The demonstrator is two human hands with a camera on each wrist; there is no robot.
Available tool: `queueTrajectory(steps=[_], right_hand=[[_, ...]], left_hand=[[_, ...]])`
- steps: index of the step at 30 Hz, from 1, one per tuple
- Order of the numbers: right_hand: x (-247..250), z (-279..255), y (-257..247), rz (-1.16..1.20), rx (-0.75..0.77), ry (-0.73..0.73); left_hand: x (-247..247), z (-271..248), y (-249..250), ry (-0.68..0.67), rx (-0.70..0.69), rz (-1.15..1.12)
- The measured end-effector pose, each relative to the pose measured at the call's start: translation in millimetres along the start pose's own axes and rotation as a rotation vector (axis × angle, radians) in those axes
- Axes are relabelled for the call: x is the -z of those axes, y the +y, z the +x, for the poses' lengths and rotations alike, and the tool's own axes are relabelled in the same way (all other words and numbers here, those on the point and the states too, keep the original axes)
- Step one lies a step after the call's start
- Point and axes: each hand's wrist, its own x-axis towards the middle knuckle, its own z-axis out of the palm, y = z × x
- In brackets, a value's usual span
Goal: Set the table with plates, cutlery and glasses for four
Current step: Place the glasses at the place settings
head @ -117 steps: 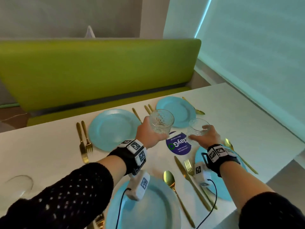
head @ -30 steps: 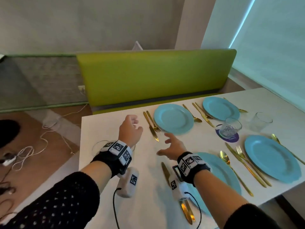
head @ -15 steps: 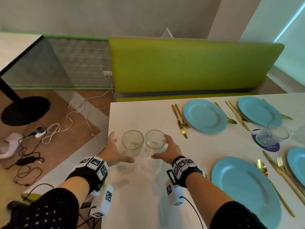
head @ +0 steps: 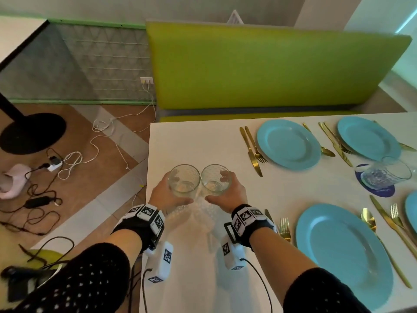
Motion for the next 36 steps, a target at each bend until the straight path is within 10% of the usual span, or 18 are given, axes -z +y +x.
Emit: queueTrajectory(steps=[36], right_hand=[[263.0, 30.5, 174.1, 0.129, -0.426, 0.495]], left_hand=[[-218.1, 10.3, 144.6, -0.223, -0.165, 0.233]])
